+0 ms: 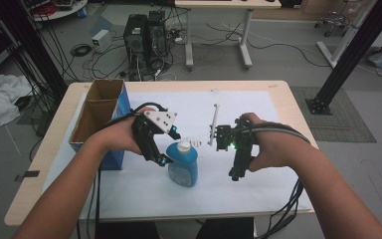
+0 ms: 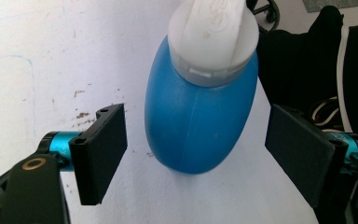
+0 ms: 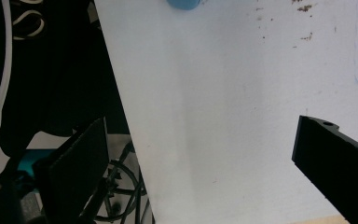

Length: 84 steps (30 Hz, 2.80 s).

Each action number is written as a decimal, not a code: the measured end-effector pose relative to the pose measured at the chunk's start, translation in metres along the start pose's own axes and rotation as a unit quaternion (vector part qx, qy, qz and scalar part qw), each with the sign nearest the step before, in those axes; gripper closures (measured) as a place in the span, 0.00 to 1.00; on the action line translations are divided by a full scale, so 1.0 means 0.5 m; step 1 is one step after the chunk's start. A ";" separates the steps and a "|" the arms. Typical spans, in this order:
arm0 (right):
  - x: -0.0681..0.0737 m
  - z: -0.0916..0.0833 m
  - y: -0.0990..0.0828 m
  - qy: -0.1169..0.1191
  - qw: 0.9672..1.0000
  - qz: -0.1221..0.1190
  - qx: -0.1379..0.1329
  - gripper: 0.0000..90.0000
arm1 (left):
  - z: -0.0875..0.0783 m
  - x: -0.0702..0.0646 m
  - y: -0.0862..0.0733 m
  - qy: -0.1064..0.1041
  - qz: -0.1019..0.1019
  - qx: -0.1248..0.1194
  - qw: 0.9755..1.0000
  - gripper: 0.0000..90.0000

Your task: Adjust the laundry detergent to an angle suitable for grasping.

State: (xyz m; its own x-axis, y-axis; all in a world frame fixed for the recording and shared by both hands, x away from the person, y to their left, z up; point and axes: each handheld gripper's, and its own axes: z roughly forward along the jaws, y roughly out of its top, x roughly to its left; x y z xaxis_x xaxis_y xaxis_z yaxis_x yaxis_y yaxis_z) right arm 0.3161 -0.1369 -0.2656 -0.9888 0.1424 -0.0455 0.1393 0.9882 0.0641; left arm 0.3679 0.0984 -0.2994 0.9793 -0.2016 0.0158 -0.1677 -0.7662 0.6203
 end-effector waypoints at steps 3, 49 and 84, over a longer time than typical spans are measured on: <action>0.000 -0.002 0.006 -0.001 1.000 -0.005 0.002 0.04 | -0.015 -0.005 0.002 0.010 -0.004 0.007 1.000 0.23; -0.012 -0.005 0.023 0.002 1.000 -0.008 -0.001 0.04 | -0.104 -0.043 0.011 0.053 -0.077 0.250 0.964 0.07; -0.023 -0.007 0.030 0.002 1.000 -0.008 -0.003 0.04 | -0.112 -0.031 0.020 0.067 -0.112 0.294 0.947 0.07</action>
State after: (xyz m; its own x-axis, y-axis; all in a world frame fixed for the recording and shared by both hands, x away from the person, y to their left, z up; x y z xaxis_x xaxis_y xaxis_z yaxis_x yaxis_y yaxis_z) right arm 0.3293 -0.1239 -0.2605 -0.9911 0.1265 -0.0424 0.1234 0.9900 0.0690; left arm 0.3574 0.1281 -0.2494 0.9968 0.0544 0.0588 0.0498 -0.9958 0.0767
